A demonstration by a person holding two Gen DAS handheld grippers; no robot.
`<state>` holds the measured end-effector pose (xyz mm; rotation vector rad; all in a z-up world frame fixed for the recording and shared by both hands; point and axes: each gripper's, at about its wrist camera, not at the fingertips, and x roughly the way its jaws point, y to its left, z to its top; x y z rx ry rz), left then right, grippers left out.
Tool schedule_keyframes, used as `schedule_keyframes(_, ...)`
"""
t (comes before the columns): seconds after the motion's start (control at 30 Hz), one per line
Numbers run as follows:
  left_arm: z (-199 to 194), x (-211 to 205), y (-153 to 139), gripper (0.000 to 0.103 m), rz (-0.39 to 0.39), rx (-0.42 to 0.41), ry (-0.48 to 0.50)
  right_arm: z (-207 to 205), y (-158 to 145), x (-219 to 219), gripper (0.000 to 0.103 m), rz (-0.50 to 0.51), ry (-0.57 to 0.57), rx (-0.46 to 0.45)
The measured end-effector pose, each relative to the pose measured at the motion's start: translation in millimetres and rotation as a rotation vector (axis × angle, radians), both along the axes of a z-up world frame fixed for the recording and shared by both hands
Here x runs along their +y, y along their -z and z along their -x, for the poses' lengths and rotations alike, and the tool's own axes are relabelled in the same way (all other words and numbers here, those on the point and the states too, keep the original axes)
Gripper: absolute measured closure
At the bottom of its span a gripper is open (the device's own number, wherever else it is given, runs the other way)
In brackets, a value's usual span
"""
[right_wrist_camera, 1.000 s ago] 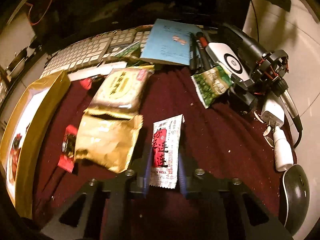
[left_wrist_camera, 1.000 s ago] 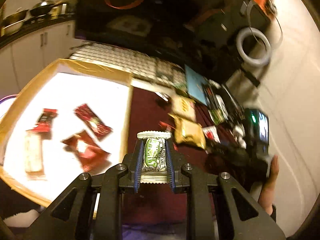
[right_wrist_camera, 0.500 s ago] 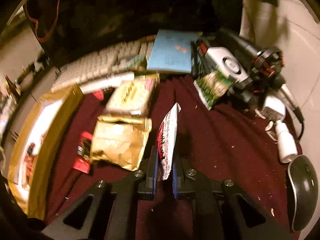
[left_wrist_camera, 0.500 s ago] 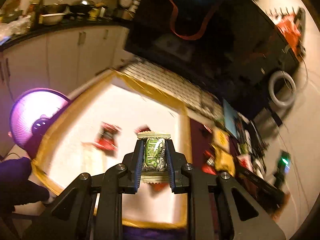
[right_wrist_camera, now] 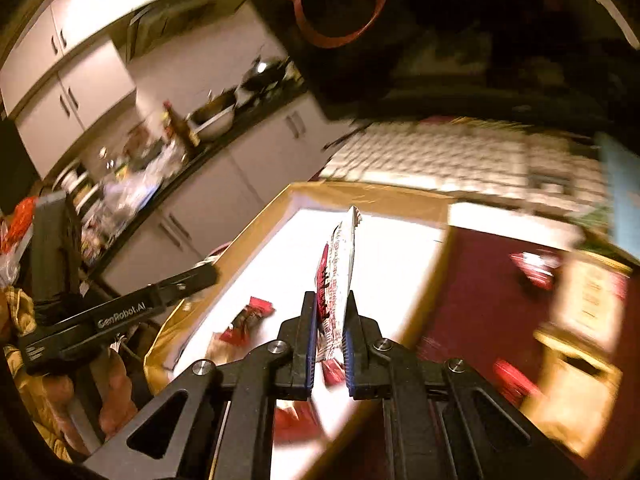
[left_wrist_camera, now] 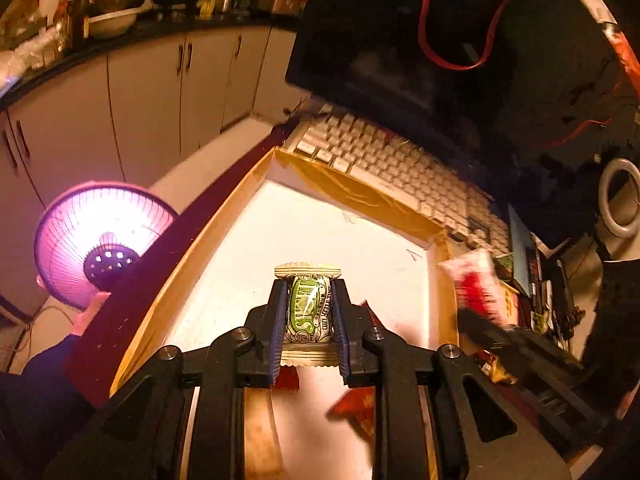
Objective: Organize snacks
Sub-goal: 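Grasp green candy with left tool while right tool grasps red-white bar, drop both in tray, then move both tools back over the gold pouch and red candy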
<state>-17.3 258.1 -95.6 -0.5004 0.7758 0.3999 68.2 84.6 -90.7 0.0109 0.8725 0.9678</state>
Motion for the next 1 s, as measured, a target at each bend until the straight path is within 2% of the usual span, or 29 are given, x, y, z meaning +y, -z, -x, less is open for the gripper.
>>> schedule_keyframes(0.13,-23.6,10.8,16.0,0.084,-0.005,0.084,-0.008,-8.3,19.0,34.2,0.092,0.074,-0.003,0.01)
schedule_keyframes(0.23,-35.8,11.5,26.3,0.084,-0.008,0.14,0.004,-10.4,31.4,39.9,0.092,0.099,-0.019,0.016)
schedule_keyframes(0.33,-42.9,9.9,32.4,0.084,-0.026,0.169,0.014,-11.1,39.2,42.7,0.091,0.151,0.012,-0.013)
schedule_keyframes(0.47,-45.0,11.3,41.0,0.082,-0.011,0.205,-0.001,-3.6,40.8,49.5,0.085,0.178,0.007,-0.044)
schedule_keyframes(0.53,-43.8,10.0,41.4,0.072,-0.006,0.216,0.007,-2.4,41.1,51.1,0.077,0.178,0.005,-0.055)
schedule_keyframes(0.57,-41.0,9.0,38.4,0.069,-0.01,0.201,0.006,-2.0,39.8,50.1,0.073,0.165,0.002,-0.052)
schedule_keyframes(0.6,-36.2,7.7,33.3,0.059,-0.018,0.17,-0.003,-1.4,37.3,48.1,0.062,0.147,-0.002,-0.052)
schedule_keyframes(0.63,-29.3,5.8,26.9,0.045,-0.032,0.137,-0.02,-0.4,35.3,47.7,0.056,0.132,-0.002,-0.059)
schedule_keyframes(0.7,-15.7,0.8,15.3,0.027,-0.072,0.089,-0.058,3.2,28.6,42.1,0.049,0.097,0.004,-0.089)
schedule_keyframes(0.73,-8.1,-3.6,9.0,0.026,-0.097,0.065,-0.068,4.2,25.8,39.3,0.046,0.085,0.009,-0.098)
schedule_keyframes(0.8,2.7,-11.1,1.1,0.026,-0.132,0.038,-0.074,5.9,19.3,31.2,0.045,0.056,0.012,-0.091)
schedule_keyframes(0.9,19.6,-23.8,-5.1,0.026,-0.139,0.007,-0.09,11.4,8.6,15.4,0.031,0.018,0.042,-0.092)
schedule_keyframes(1.0,31.9,-40.5,-8.3,0.026,-0.148,-0.036,-0.062,19.6,1.1,-12.8,0.031,-0.018,0.061,-0.086)
